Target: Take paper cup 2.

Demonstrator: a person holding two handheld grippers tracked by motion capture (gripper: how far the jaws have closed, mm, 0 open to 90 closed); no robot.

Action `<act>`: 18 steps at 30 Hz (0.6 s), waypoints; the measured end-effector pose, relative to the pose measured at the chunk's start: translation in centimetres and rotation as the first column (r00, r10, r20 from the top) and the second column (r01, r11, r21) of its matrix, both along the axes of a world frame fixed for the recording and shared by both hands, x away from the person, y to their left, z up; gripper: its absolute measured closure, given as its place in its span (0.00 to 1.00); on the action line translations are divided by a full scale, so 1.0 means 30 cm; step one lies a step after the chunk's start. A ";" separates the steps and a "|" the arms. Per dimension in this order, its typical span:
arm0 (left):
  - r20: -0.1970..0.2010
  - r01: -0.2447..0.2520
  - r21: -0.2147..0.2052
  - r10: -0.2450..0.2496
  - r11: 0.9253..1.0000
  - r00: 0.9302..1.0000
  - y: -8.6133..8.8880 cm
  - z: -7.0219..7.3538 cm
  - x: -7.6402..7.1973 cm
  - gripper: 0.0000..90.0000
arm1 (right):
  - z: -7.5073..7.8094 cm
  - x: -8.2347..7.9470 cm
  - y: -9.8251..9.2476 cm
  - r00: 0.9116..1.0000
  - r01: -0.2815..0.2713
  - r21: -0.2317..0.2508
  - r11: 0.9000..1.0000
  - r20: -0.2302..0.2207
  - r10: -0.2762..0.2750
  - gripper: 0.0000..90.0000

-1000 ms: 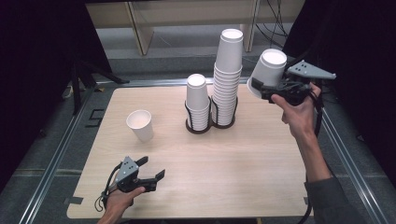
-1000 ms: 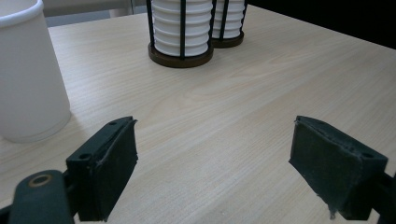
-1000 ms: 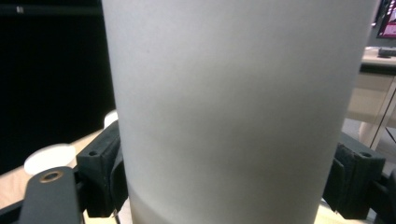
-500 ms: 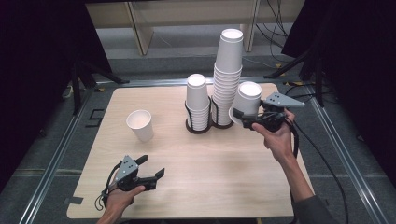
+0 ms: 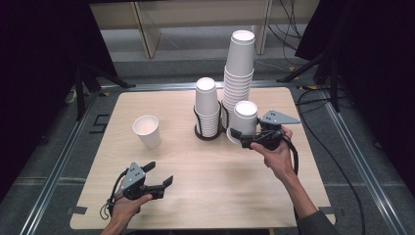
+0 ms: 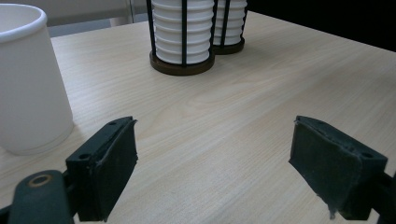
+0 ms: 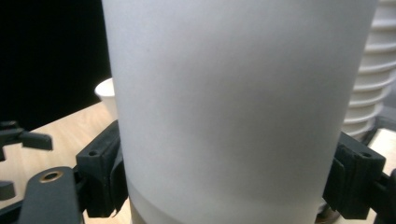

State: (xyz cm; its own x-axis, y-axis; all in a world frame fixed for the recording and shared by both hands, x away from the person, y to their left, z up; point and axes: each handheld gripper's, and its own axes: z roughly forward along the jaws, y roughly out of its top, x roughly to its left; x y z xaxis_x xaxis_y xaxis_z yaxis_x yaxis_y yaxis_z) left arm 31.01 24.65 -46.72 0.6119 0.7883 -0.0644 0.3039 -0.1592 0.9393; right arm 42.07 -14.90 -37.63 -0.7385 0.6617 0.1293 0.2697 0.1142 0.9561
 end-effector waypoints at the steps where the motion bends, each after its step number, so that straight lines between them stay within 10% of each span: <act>1: -0.007 -0.005 0.010 0.005 1.000 1.000 0.002 0.003 -0.003 0.16 | -0.007 -0.001 0.008 1.000 -0.005 -0.008 1.000 0.009 0.005 0.20; 18: -0.006 0.005 0.007 -0.005 1.000 1.000 -0.001 0.004 -0.006 0.16 | -0.097 -0.045 0.197 0.985 -0.169 -0.045 0.985 -0.053 0.167 0.19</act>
State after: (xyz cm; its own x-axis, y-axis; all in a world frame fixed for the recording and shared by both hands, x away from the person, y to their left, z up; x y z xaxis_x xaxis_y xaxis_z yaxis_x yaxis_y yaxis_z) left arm 30.84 24.62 -46.59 0.6155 0.7857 -0.0623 0.3088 -0.1676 0.9362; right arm 40.72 -9.00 -40.53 -0.8334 0.5351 0.1382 0.2889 0.2086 0.9344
